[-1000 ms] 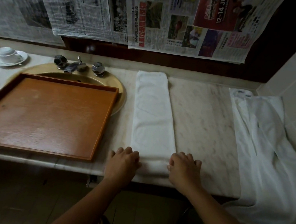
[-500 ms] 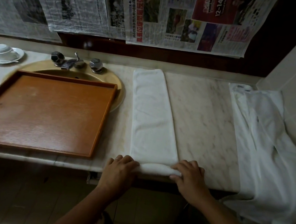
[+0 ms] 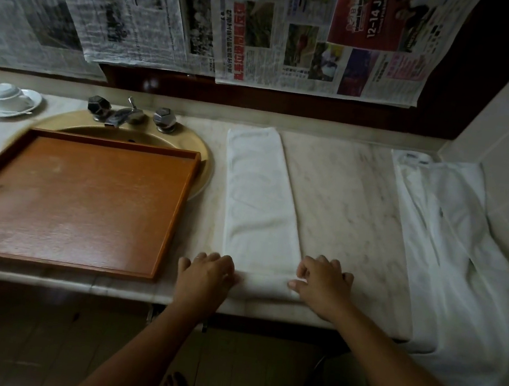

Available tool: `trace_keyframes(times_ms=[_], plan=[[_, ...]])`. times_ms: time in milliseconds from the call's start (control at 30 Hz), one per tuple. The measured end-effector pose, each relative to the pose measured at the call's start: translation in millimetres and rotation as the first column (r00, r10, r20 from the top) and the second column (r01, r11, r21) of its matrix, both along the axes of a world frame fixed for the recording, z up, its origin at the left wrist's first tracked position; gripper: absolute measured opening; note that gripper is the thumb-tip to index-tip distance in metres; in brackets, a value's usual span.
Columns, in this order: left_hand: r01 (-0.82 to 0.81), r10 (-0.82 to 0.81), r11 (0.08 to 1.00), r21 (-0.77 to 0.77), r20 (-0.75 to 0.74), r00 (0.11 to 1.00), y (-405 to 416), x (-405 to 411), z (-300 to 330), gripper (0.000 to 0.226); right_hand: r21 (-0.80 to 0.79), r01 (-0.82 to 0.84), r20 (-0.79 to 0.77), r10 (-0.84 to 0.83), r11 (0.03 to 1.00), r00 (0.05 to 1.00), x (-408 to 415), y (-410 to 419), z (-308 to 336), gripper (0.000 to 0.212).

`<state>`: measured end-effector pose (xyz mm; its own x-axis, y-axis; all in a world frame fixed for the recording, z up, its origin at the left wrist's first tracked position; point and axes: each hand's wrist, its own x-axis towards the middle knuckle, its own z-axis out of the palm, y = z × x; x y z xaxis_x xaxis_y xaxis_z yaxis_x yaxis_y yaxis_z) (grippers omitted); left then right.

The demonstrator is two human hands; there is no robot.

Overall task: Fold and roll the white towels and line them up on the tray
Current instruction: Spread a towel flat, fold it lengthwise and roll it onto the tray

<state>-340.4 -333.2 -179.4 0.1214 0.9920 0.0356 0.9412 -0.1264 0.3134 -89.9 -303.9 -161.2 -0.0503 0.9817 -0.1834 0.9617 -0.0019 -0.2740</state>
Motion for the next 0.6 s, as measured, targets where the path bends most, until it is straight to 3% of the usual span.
trace_keyframes(times_ms=[100, 167, 233, 367, 433, 500, 600], plan=[[0.156, -0.135, 0.973, 0.167, -0.135, 0.982, -7, 1, -13, 0.011, 0.261, -0.219, 0.148, 0.186, 0.94, 0.971, -4, -12, -12, 0.015], [0.243, -0.2, 0.945, 0.22, -0.199, 0.959, -17, 3, -19, 0.022, 0.367, -0.333, 0.203, 0.274, 0.869, 0.94, -1, -27, -24, 0.016], [0.276, -0.22, 0.927, 0.255, -0.228, 0.948, -27, 3, -22, 0.028, 0.386, -0.354, 0.201, 0.297, 0.852, 0.934, 5, -41, -32, 0.013], [0.271, -0.222, 0.935, 0.231, -0.217, 0.951, -46, 0, -28, 0.047, 0.284, -0.27, 0.074, 0.26, 0.92, 0.963, 14, -55, -36, 0.036], [0.239, -0.213, 0.95, 0.203, -0.141, 0.967, -51, 0, -27, 0.05, 0.246, -0.217, -0.038, 0.234, 0.945, 0.972, 17, -54, -39, 0.032], [0.148, -0.155, 0.983, 0.109, 0.058, 0.986, -50, 2, -20, 0.044, 0.19, -0.146, -0.163, 0.178, 0.971, 0.97, 19, -47, -35, 0.026], [-0.005, 0.038, 0.994, -0.106, 0.319, 0.947, -37, -1, -10, 0.039, 0.003, -0.039, -0.325, 0.038, 0.999, 0.945, 16, -29, -17, 0.026]])
